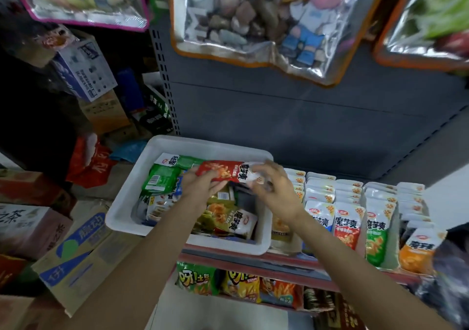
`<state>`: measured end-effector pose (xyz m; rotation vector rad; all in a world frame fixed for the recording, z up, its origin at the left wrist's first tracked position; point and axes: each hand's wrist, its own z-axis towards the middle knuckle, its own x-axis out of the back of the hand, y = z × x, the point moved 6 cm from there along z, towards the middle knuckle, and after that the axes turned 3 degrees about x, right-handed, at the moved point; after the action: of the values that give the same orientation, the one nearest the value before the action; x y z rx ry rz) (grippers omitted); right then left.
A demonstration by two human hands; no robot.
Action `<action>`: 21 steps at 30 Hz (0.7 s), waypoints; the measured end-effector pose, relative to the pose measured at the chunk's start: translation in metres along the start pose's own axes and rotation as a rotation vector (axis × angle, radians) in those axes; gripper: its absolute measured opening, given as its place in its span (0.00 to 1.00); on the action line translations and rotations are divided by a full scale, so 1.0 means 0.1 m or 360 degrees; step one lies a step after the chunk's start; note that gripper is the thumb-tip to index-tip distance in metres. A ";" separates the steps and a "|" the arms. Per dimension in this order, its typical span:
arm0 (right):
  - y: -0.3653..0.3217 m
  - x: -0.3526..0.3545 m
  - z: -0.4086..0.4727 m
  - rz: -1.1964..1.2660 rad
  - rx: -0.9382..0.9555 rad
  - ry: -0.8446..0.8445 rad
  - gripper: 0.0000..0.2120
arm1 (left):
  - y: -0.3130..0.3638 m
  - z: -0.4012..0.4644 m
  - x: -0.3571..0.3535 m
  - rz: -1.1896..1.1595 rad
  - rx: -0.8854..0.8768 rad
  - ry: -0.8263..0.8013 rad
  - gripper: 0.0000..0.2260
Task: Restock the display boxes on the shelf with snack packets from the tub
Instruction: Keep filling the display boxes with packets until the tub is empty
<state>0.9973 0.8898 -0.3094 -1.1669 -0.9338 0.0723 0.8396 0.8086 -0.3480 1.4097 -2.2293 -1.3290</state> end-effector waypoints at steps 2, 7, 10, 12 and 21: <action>0.15 0.09 -0.03 0.0439 -0.0353 0.0055 0.25 | -0.04 -0.05 -0.17 0.0066 -0.0044 -0.0110 0.12; 0.54 0.51 -0.18 0.0776 -0.0665 0.0489 0.23 | -0.28 -0.21 -0.63 0.0432 -0.0127 -0.0351 0.15; 0.66 0.90 -0.34 0.0810 -0.0621 0.0671 0.16 | -0.40 -0.24 -0.92 0.1029 -0.0418 -0.0339 0.16; 0.72 1.19 -0.43 0.0769 -0.0546 0.0702 0.10 | -0.48 -0.31 -1.16 0.1434 -0.0687 -0.0380 0.18; 1.13 2.09 -0.75 0.0343 -0.0462 0.0719 0.02 | -1.10 -0.59 -1.96 0.2695 -0.1443 -0.0582 0.37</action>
<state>1.2254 0.9876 -0.2834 -1.4734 -0.4248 -0.1538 1.0464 0.9146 -0.3423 -0.9425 -1.4991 -1.3549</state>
